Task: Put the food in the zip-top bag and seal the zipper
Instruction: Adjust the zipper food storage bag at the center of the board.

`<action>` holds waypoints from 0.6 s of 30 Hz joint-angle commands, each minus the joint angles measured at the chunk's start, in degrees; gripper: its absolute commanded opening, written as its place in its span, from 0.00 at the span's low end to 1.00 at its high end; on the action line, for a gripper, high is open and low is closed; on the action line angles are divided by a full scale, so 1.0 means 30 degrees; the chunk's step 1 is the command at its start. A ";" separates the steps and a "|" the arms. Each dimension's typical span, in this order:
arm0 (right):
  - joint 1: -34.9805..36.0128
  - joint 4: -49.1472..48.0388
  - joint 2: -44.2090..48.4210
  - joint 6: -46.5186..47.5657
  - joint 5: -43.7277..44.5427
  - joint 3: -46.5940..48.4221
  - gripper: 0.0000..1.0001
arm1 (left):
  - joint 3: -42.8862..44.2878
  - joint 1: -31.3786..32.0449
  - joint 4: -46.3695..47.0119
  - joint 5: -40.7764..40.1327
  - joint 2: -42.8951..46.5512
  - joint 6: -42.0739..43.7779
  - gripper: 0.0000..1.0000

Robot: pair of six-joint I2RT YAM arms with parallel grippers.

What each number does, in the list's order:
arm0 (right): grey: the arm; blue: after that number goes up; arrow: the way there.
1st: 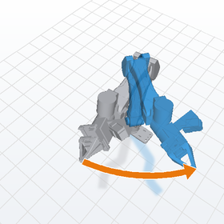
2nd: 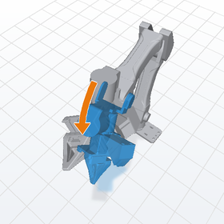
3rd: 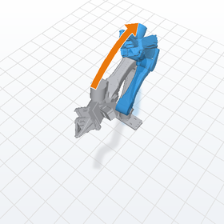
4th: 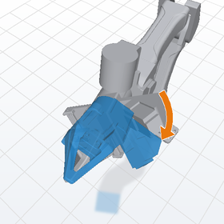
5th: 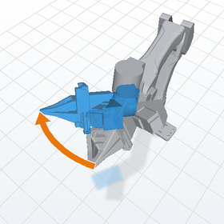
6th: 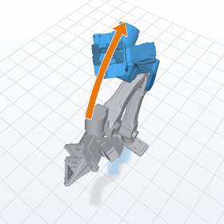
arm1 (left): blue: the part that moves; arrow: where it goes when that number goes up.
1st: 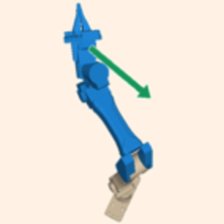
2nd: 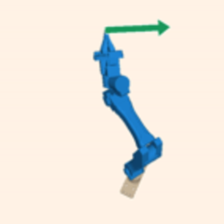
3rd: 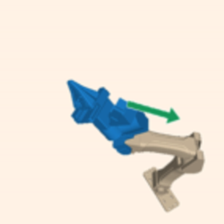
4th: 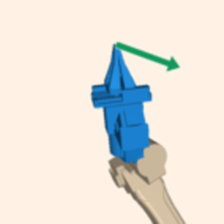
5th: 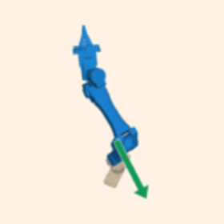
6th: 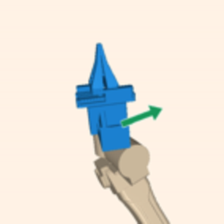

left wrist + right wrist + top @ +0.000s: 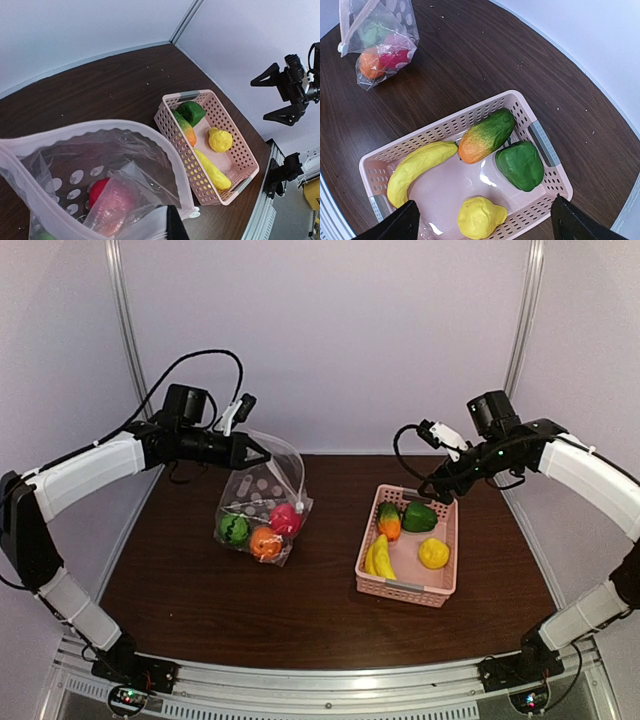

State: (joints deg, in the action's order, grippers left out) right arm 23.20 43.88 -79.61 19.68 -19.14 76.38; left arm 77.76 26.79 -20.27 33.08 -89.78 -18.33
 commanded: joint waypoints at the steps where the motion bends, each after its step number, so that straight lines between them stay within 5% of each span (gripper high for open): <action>1: -0.0148 -0.0164 -0.0281 -0.0043 0.0216 0.0104 0.92 | 0.2433 -0.0155 -0.1925 -0.2573 0.1195 0.1287 0.00; 6: -0.0413 0.0061 -0.0214 -0.0088 0.1007 0.1025 0.92 | 0.5585 -0.0227 -0.5181 -0.4823 0.0095 0.1757 0.00; 13: -0.0817 -0.0158 -0.0175 -0.0251 0.1171 0.0397 0.92 | 0.5433 -0.0184 -0.5862 -0.0020 -0.1288 0.1321 0.00; 18: -0.0847 -0.0514 0.0259 -0.0248 0.0511 -0.0701 0.92 | 0.5334 -0.0110 -0.6080 0.0146 -0.1598 0.1359 0.00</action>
State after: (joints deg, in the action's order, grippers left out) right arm 21.06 42.78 -80.05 19.51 -17.08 76.86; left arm 93.82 26.46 -36.73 30.89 -93.86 -14.87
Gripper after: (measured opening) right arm 0.917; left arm 0.007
